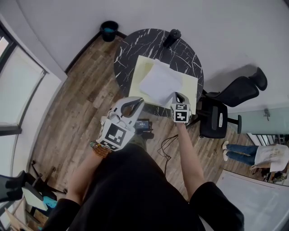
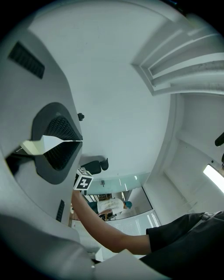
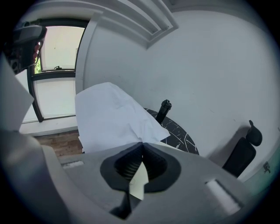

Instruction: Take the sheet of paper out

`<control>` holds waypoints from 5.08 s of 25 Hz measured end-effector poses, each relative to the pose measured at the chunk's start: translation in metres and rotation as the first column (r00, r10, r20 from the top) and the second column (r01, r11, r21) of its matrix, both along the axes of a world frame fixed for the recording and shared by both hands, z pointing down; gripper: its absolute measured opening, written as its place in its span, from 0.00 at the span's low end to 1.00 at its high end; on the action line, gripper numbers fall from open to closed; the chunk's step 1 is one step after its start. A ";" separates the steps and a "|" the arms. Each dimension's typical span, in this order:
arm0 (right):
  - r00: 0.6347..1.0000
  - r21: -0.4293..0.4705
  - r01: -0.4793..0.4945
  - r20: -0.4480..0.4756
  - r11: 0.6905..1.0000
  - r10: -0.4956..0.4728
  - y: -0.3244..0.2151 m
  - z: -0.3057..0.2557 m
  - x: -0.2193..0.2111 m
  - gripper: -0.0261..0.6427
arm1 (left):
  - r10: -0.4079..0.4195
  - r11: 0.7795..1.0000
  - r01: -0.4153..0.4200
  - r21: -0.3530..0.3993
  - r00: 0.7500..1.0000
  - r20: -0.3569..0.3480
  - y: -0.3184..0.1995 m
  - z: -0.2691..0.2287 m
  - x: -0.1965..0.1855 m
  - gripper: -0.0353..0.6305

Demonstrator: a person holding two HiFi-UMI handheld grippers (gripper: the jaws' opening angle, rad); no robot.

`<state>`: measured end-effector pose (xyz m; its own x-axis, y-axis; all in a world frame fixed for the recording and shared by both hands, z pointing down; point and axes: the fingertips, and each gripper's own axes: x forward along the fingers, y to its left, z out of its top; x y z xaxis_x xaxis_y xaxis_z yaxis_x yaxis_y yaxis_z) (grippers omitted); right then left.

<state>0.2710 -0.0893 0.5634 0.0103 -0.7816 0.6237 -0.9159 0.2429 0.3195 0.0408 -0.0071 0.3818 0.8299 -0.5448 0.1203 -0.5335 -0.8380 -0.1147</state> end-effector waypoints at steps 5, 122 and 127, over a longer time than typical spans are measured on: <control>0.999 0.040 0.007 0.033 0.999 -0.008 -0.005 -0.014 -0.011 0.04 | -0.008 1.000 0.008 0.003 1.000 -0.001 -0.001 0.000 -0.003 0.08; 0.887 0.646 -0.046 0.378 0.762 -0.267 0.068 -0.273 -0.151 0.04 | -0.125 0.991 0.132 0.023 0.971 -0.203 0.013 -0.036 -0.039 0.08; 0.879 0.652 -0.055 0.392 0.757 -0.273 0.069 -0.274 -0.149 0.04 | -0.135 0.990 0.141 0.018 0.969 -0.207 0.013 -0.037 -0.040 0.08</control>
<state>0.1218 -0.0199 0.2891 -0.2435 -0.9647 -0.0999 -0.9698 0.2440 0.0072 0.0006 0.0064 0.3450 0.7516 -0.6565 -0.0636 -0.6585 -0.7524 -0.0165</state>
